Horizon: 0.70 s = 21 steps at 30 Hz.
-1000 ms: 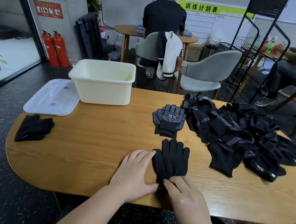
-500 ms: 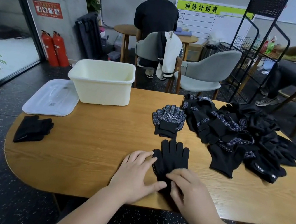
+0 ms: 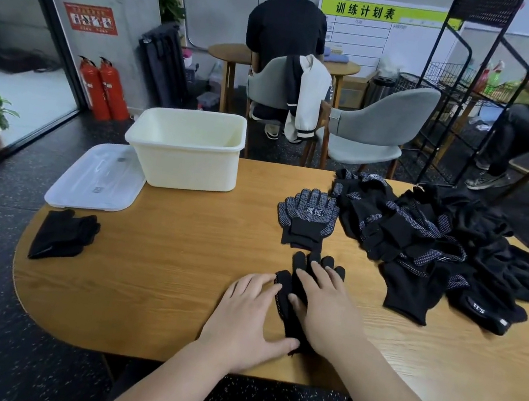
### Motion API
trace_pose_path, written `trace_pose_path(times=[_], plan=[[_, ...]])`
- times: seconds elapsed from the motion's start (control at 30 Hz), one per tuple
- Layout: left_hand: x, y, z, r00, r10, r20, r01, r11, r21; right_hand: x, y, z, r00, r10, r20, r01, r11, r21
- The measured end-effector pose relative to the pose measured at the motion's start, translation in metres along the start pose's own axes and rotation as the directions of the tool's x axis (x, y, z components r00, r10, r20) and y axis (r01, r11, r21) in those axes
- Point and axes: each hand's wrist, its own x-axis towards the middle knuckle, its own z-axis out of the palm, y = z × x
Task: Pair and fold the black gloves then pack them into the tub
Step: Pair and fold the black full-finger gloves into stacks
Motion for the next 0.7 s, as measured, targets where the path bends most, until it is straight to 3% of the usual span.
trace_pose_path(times=[0.1,0.27,0.7], plan=[[0.001,-0.001,0.001,1.0,-0.004,-0.006,0.004,1.0,-0.014,0.011,-0.006,0.001,0.997,0.047,-0.066,-0.049,0.998,-0.029],[-0.001,-0.007,0.005,0.998,-0.01,-0.054,0.005,0.995,-0.095,0.022,-0.008,0.019,0.996,0.084,0.032,-0.081,0.995,-0.063],[-0.003,-0.004,0.003,0.997,0.017,-0.081,-0.025,0.995,-0.093,-0.008,-0.013,0.025,1.0,0.011,0.026,-0.009,0.997,-0.074]])
